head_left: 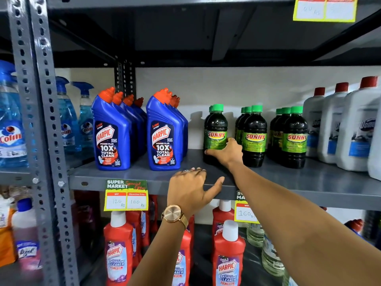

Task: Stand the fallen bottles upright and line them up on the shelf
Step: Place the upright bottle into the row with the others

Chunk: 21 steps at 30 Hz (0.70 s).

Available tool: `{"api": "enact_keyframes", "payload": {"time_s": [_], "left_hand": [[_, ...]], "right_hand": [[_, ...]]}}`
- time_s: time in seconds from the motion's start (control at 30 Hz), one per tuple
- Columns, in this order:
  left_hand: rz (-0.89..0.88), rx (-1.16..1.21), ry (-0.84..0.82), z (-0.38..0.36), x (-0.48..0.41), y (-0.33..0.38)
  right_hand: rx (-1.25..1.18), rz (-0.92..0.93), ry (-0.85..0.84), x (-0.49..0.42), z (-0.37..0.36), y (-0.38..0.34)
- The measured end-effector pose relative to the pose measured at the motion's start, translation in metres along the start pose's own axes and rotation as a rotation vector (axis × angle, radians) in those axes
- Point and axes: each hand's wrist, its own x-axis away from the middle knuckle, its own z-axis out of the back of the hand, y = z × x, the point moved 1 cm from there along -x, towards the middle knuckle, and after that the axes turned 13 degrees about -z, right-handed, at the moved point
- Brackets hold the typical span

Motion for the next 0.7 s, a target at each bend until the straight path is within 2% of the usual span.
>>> {"api": "enact_keyframes", "payload": {"time_s": [0.2,0.3,0.43,0.5,0.57,0.63,0.7], "left_hand": [[0.006,-0.017,0.005,0.002,-0.001,0.002],[0.035,-0.016,-0.061,0.007,0.0,0.002],[0.098,-0.046,-0.179,0.018,-0.012,-0.002],[0.142,-0.024,-0.218,0.019,-0.031,-0.008],[0.25,0.088,-0.237,0.013,-0.054,-0.013],[0.423,0.366,-0.225,-0.001,-0.074,-0.02],[0.593,0.642,-0.25,-0.018,-0.09,-0.025]], "right_hand": [[-0.004,-0.015,-0.037,0.003,0.001,-0.001],[0.035,-0.062,-0.107,0.006,0.001,-0.001],[0.059,-0.122,-0.281,0.009,0.027,0.005],[0.129,-0.147,-0.268,0.002,0.052,0.015],[0.281,-0.159,-0.201,-0.004,0.08,0.028],[0.351,-0.172,-0.102,-0.014,0.1,0.042],[0.326,-0.209,-0.101,-0.024,0.106,0.051]]}}
